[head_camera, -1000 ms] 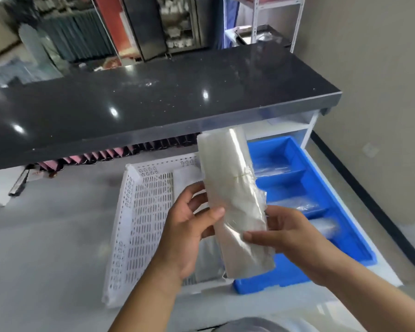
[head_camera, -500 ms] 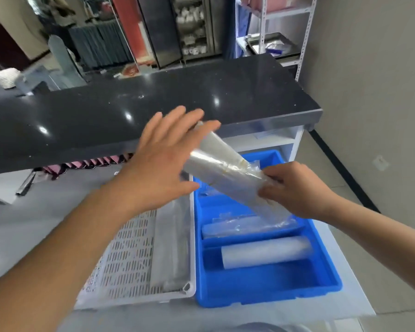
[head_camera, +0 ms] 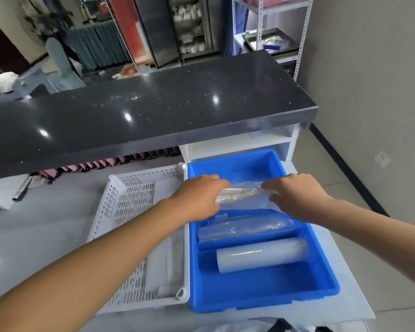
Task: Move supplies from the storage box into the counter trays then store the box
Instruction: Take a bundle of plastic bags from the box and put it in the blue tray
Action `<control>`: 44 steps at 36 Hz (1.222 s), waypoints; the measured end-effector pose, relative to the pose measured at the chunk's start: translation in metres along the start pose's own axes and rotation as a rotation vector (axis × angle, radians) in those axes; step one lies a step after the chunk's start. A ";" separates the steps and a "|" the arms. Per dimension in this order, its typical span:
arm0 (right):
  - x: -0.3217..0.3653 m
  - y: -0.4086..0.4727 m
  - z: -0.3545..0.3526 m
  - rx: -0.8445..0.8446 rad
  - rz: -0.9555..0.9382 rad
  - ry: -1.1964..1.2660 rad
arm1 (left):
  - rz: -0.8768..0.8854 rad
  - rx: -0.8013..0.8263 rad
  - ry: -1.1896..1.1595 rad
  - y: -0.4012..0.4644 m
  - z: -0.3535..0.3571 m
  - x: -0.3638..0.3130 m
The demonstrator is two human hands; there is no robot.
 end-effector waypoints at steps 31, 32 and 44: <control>-0.009 0.028 0.057 -0.192 -0.034 0.099 | -0.160 -0.239 -0.235 0.006 0.066 0.045; -0.011 0.026 0.058 -0.212 -0.020 0.101 | -0.157 -0.269 -0.246 0.003 0.066 0.044; 0.006 0.011 0.054 -0.040 0.108 0.168 | -0.223 -0.234 -0.394 -0.022 0.071 0.045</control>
Point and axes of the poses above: each hand's wrist, its own y-axis towards the middle knuckle, its own z-axis out of the palm, x = y × z, the point moved 9 cm from there along y, towards the middle knuckle, and after that the axes turned 6 degrees about z, right-handed, at the moved point
